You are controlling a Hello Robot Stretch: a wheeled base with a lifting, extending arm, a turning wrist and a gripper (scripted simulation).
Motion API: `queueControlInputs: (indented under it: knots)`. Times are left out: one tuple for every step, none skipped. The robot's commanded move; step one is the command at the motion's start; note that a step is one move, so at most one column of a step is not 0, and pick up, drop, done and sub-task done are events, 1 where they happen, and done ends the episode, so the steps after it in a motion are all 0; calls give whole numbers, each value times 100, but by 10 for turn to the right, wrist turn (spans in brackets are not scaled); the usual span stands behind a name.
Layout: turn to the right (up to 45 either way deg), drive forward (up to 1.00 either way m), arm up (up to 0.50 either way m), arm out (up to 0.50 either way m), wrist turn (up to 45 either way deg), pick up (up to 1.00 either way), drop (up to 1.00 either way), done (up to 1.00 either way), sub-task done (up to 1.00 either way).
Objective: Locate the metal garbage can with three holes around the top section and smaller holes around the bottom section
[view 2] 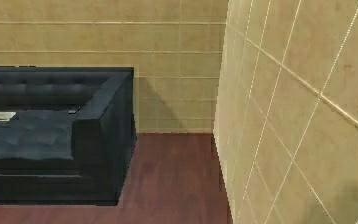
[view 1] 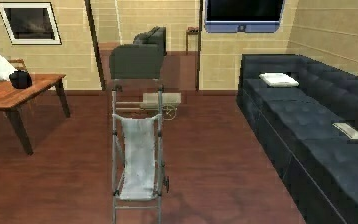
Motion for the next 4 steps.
queueControlInputs:
  knots:
    - [-450, 0, 0, 0, 0, 0, 0, 0, 0]
    - [-420, 0, 0, 0, 0, 0, 0, 0, 0]
    - [0, 100, 0, 0, 0, 0, 0, 0, 0]
    - [-30, 0, 0, 0, 0, 0, 0, 0, 0]
